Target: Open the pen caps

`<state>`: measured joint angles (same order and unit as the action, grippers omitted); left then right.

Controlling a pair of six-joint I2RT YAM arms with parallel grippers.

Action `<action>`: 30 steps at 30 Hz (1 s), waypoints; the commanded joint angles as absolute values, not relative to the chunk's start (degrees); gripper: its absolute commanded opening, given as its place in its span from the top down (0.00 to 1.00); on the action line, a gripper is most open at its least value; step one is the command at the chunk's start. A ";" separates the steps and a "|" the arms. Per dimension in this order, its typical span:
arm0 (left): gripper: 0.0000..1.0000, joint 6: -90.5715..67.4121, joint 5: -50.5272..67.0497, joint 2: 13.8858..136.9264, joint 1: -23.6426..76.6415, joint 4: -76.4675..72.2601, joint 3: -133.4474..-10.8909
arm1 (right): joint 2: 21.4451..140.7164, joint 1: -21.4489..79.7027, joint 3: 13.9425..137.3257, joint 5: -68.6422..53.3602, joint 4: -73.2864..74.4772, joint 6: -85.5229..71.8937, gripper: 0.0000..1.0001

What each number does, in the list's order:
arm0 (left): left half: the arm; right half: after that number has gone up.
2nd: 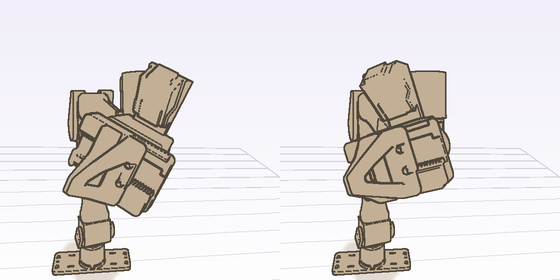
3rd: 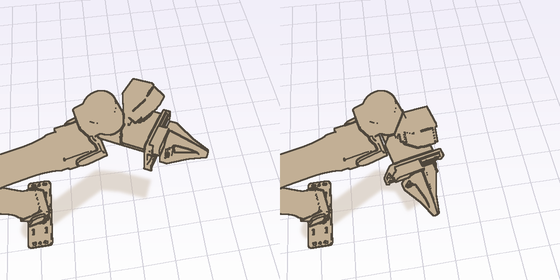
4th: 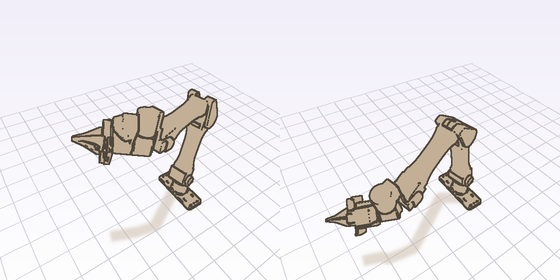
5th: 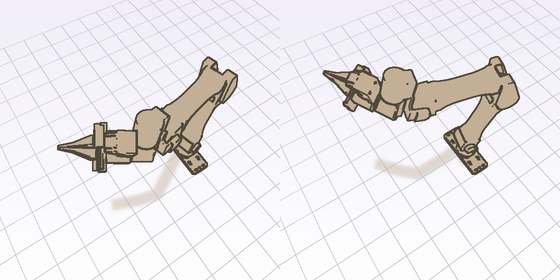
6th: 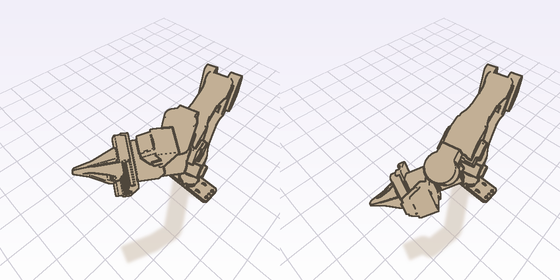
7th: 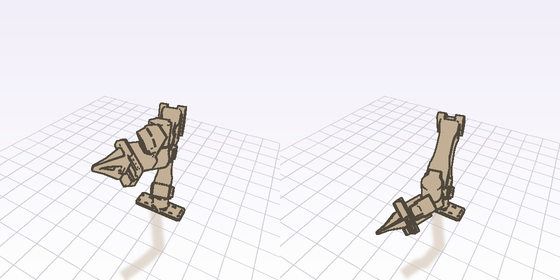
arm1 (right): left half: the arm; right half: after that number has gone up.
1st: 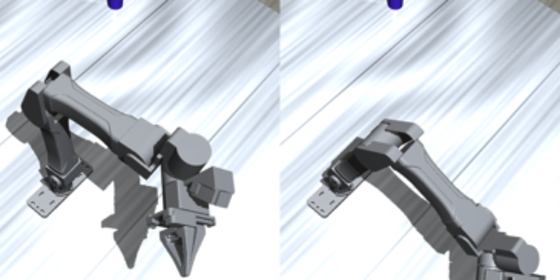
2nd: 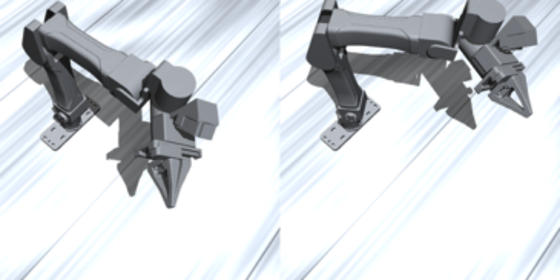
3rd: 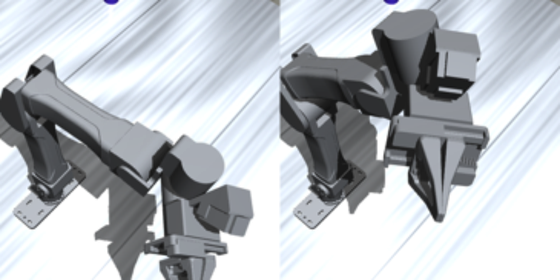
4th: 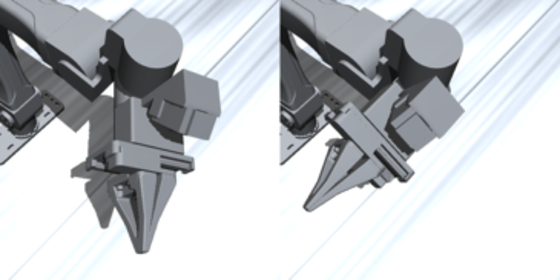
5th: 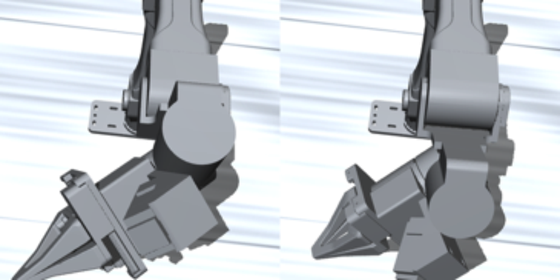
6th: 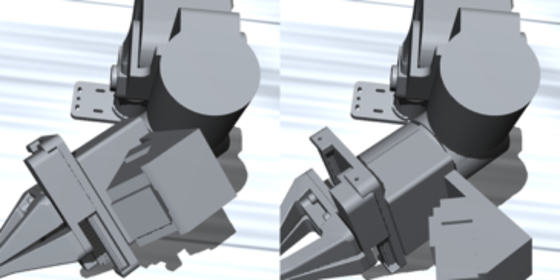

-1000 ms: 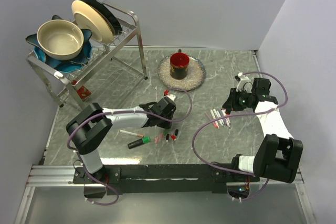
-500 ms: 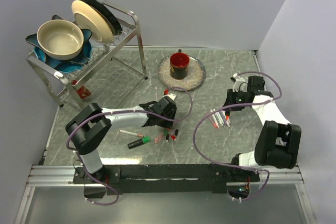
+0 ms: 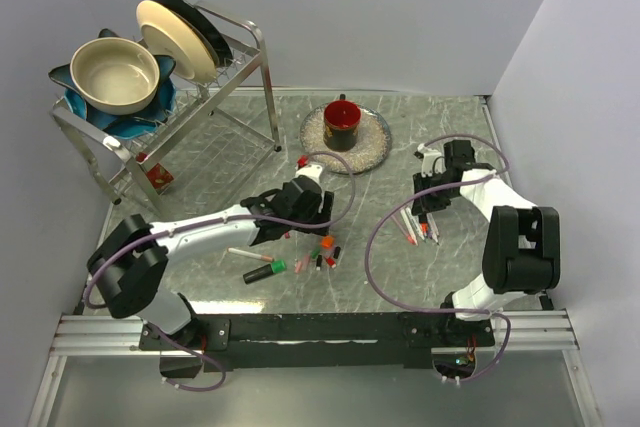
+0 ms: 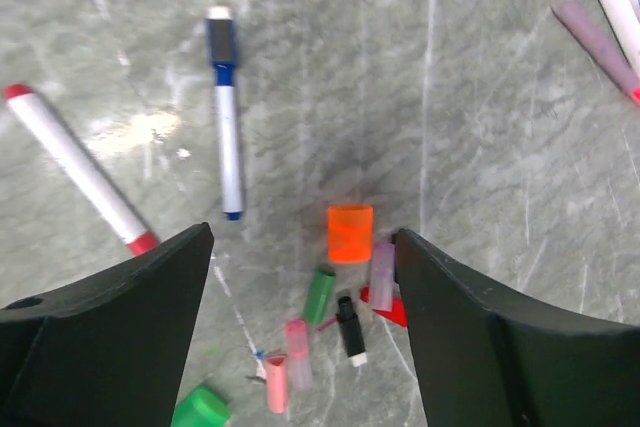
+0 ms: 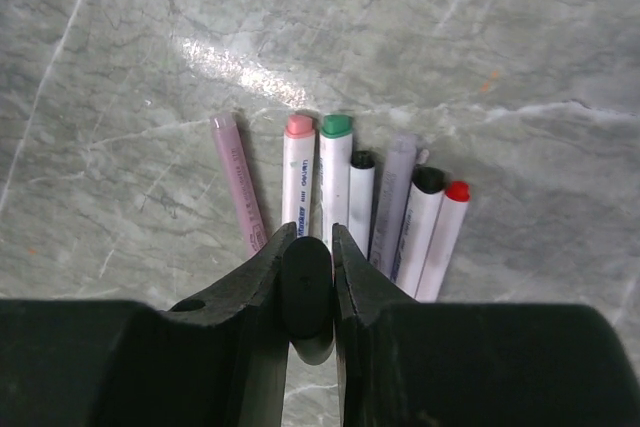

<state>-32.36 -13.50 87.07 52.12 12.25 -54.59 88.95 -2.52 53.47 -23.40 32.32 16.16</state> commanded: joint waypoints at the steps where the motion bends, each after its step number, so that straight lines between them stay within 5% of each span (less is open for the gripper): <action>1: 0.20 -32.17 -15.82 83.59 49.84 9.32 -52.65 | 89.30 -1.50 55.99 -20.92 32.70 16.17 0.73; 9: 0.17 -31.11 -15.38 85.25 47.29 8.00 -53.70 | 89.39 -0.79 56.07 -19.25 32.78 15.73 0.61; 18: 0.18 -29.18 -15.12 91.65 47.02 7.29 -57.39 | 82.02 -0.79 55.46 -19.59 31.90 16.34 0.60; 30: 0.43 -27.60 -17.31 104.85 47.02 14.14 -67.14 | 73.57 -0.97 54.32 -29.35 33.49 20.04 0.60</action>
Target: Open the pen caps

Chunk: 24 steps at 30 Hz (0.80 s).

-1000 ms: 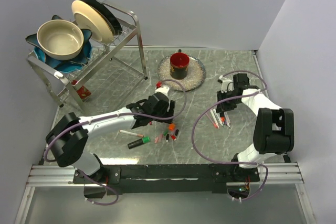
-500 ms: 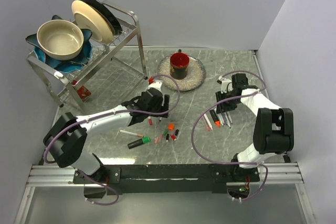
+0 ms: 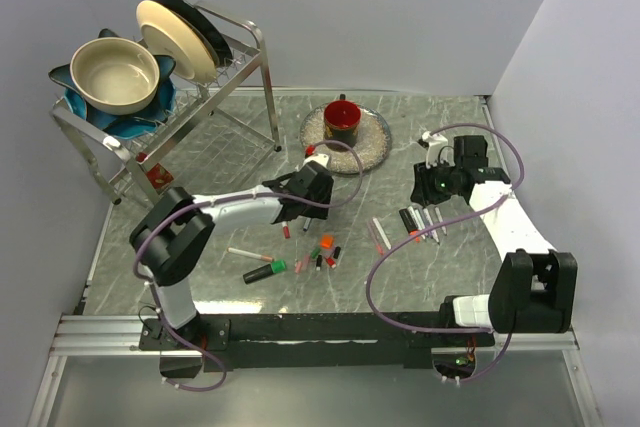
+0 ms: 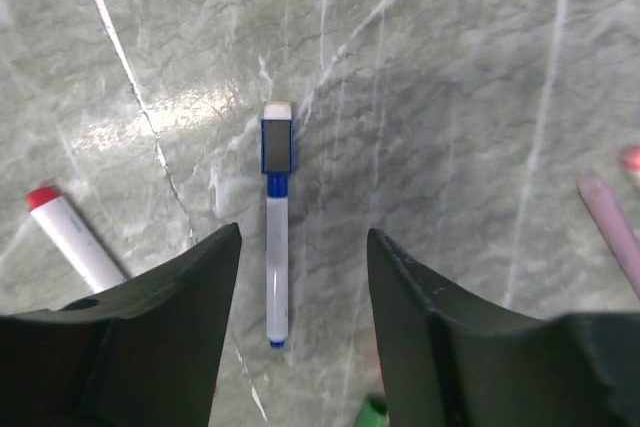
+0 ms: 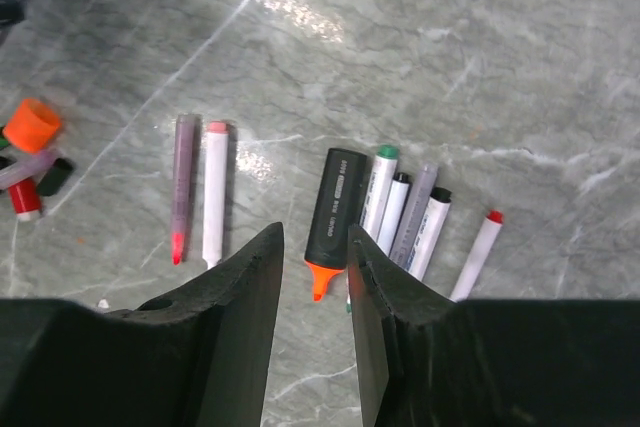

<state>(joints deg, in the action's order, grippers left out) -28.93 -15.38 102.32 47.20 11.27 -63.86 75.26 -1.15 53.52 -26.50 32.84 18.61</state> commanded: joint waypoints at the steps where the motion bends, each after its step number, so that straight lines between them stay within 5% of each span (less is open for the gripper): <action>1: 0.46 -27.60 -17.58 105.38 47.02 14.59 -67.93 | 73.48 -0.88 54.32 -29.53 33.57 20.13 0.60; 12: 0.68 -27.51 -17.05 109.42 47.02 16.88 -69.26 | 71.46 -0.97 53.96 -32.17 34.45 20.83 0.60; 19: 0.97 -27.51 -16.00 109.25 47.02 16.17 -69.08 | 72.16 -0.70 54.14 -38.58 36.83 23.73 0.60; 24: 0.99 -27.95 -15.30 105.57 46.93 13.28 -66.89 | 72.33 -0.35 53.96 -40.34 37.52 24.43 0.60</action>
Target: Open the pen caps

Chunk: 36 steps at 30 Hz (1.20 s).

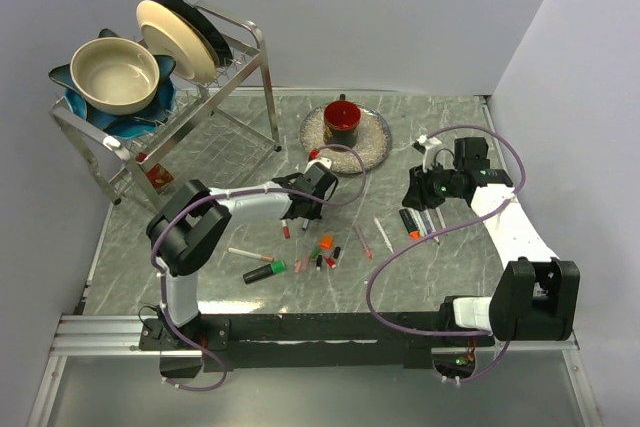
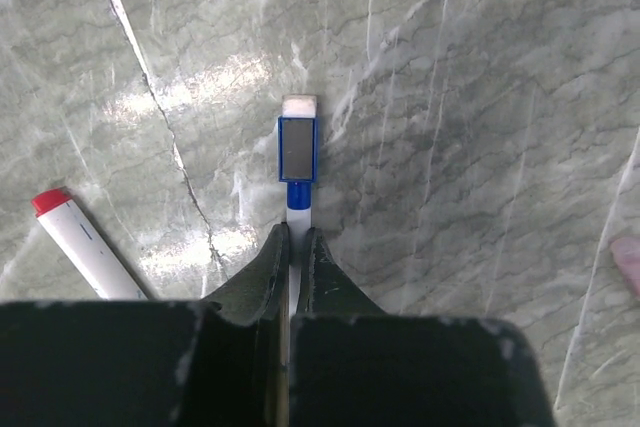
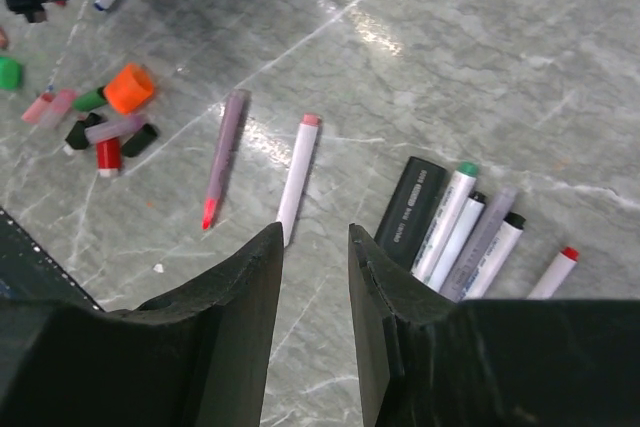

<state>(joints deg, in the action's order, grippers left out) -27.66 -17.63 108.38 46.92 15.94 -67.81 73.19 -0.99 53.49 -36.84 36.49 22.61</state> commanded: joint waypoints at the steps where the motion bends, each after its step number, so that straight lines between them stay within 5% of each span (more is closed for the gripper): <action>1: 0.99 -28.21 -14.16 104.51 46.93 12.40 -66.45 | 72.33 -0.26 54.05 -41.04 37.88 25.13 0.60; 12: 0.99 -41.27 2.72 83.51 46.76 -19.74 -47.58 | 72.87 3.95 52.74 -57.73 35.19 21.22 0.53; 15: 0.99 -47.95 5.27 81.21 46.76 -32.23 -43.09 | 67.87 4.83 48.09 -60.55 21.52 9.99 0.43; 19: 0.99 -53.78 6.15 82.78 47.28 -43.40 -41.31 | 56.29 6.15 35.99 -59.59 0.12 -6.03 0.06; 21: 0.99 -54.84 4.50 83.67 48.42 -45.35 -42.09 | 53.62 6.59 33.15 -59.32 -9.53 -12.70 0.00; 30: 0.99 -55.90 1.15 88.41 52.73 -46.76 -46.84 | 56.77 8.87 33.40 -51.78 -9.76 -23.11 0.14; 36: 0.99 -56.07 0.18 89.47 53.88 -47.29 -47.81 | 58.62 10.37 34.10 -51.33 -8.62 -22.15 0.34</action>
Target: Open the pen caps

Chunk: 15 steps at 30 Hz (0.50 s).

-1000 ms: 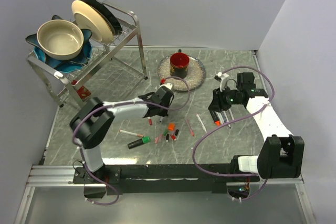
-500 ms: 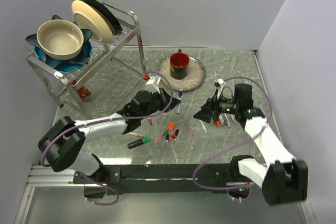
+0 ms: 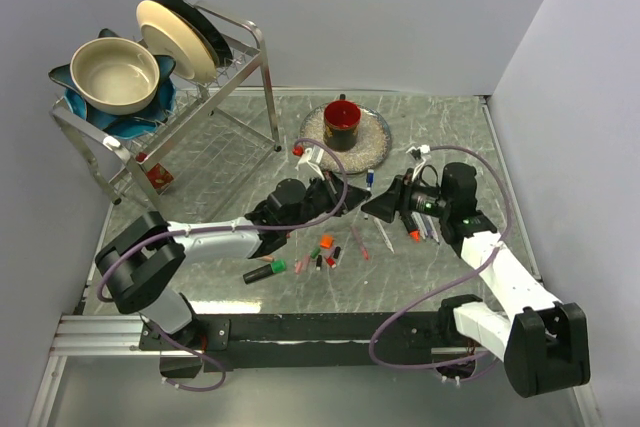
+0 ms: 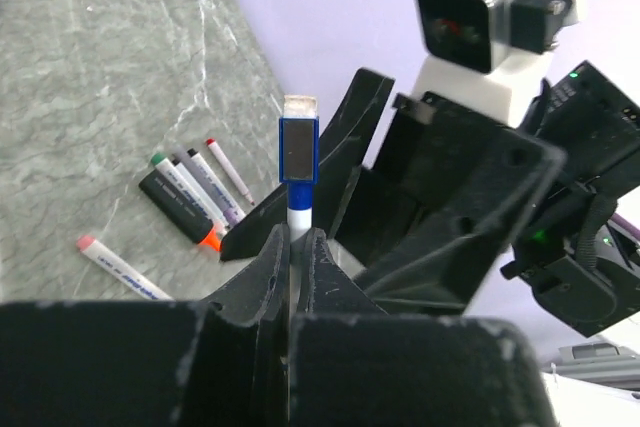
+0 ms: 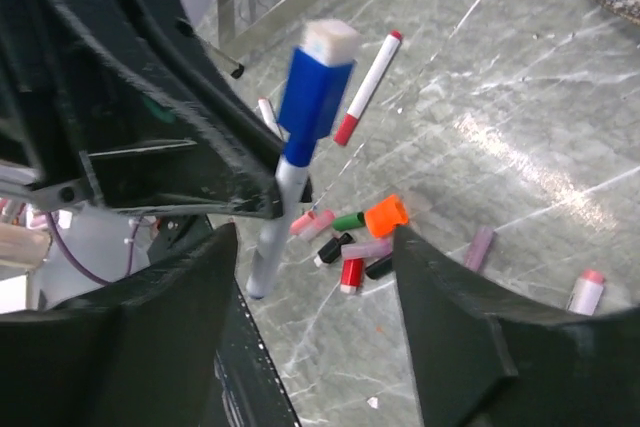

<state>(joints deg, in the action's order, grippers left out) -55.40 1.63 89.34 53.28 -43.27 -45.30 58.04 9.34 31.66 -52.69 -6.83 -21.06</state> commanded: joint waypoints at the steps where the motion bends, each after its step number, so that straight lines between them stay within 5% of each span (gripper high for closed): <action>1: 0.99 -56.07 0.18 89.56 53.96 -47.46 -47.81 | 59.06 10.55 34.28 -51.42 -8.53 -22.06 0.40; 6: 0.99 -55.90 0.18 90.35 54.75 -48.25 -48.25 | 59.85 11.51 34.54 -53.00 -8.61 -20.31 0.68; 7: 0.99 -55.90 0.35 90.61 54.67 -48.43 -48.25 | 60.03 11.60 34.72 -53.17 -8.44 -19.69 0.85; 9: 0.97 -55.64 1.22 90.53 54.76 -49.48 -47.90 | 60.20 11.60 35.59 -53.79 -7.21 -17.51 1.00; 10: 0.91 -55.37 1.58 90.27 54.76 -49.83 -47.81 | 60.38 11.60 36.12 -53.70 -5.99 -16.01 1.00; 12: 0.61 -54.15 2.19 89.48 54.32 -48.27 -47.81 | 60.91 11.60 37.95 -53.61 -1.86 -11.37 1.00; 15: 0.42 -53.35 2.20 88.16 53.18 -45.45 -48.16 | 63.62 11.69 41.03 -55.37 4.82 -4.59 1.00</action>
